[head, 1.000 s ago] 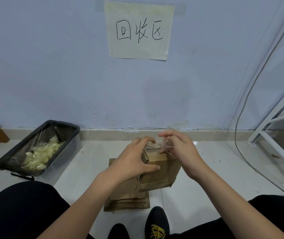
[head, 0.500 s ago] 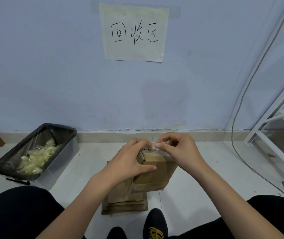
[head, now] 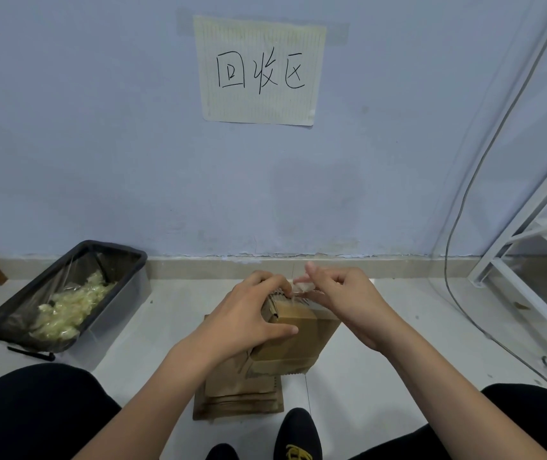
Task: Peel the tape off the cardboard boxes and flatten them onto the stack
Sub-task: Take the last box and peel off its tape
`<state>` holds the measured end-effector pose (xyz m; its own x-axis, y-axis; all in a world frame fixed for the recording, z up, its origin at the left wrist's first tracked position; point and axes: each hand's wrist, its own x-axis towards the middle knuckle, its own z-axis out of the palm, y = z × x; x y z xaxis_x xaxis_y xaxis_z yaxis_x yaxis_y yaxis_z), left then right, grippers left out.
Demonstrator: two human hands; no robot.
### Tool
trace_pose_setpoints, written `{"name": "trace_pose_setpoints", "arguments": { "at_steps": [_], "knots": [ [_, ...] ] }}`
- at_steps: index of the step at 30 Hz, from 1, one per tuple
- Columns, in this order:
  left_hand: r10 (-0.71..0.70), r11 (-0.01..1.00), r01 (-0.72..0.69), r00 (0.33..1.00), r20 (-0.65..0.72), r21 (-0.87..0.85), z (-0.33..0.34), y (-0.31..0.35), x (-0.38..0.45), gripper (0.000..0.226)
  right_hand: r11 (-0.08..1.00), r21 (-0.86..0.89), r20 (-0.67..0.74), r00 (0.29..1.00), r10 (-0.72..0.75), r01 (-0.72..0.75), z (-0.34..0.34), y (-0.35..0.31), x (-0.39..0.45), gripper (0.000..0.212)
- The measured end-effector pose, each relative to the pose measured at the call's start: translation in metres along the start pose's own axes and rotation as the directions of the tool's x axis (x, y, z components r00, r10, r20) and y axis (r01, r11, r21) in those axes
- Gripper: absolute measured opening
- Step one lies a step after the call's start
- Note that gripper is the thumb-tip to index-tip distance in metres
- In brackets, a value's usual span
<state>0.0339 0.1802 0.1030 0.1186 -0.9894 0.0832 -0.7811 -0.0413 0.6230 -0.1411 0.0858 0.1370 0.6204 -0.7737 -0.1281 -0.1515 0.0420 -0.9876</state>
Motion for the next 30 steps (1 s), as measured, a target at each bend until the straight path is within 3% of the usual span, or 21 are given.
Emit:
{"name": "trace_pose_setpoints", "arguments": {
  "at_steps": [2,4,11,17,20,26,30],
  "knots": [
    [-0.006,1.000,0.006,1.000,-0.005,0.009,-0.0007,-0.0013,0.0000,0.047,1.000,0.023,0.052,0.999,-0.006,0.005,0.0013,-0.0009,-0.0007,0.030],
    [-0.008,1.000,0.008,1.000,-0.006,0.018,-0.0014,-0.0021,-0.0001,0.048,0.997,-0.062,0.081,0.996,-0.046,0.051,0.0005,0.0010,-0.0013,0.019],
    [-0.006,1.000,0.006,1.000,0.006,-0.008,-0.0016,-0.0001,0.0007,0.047,0.982,-0.180,-0.081,0.994,-0.071,0.056,-0.0013,0.0031,-0.0010,0.004],
    [-0.010,1.000,0.010,1.000,0.005,0.003,-0.0016,-0.0002,-0.0004,0.048,0.989,-0.125,-0.082,0.992,-0.091,0.081,0.0053,0.0036,-0.0007,0.023],
    [-0.014,1.000,0.014,1.000,0.005,-0.004,-0.0019,-0.0009,-0.0008,0.046,0.975,-0.215,-0.067,0.995,-0.073,0.057,0.0053,0.0055,0.0012,0.010],
    [-0.040,0.999,0.040,0.999,-0.024,-0.004,-0.0052,-0.0061,0.0008,0.045,1.000,-0.013,0.076,0.997,-0.002,0.003,-0.0008,0.0010,-0.0047,0.016],
    [-0.035,0.999,0.035,0.999,-0.006,0.010,-0.0039,-0.0062,0.0014,0.046,0.993,-0.119,0.044,0.999,0.013,-0.007,-0.0022,0.0010,-0.0025,0.019]
  ]
}}
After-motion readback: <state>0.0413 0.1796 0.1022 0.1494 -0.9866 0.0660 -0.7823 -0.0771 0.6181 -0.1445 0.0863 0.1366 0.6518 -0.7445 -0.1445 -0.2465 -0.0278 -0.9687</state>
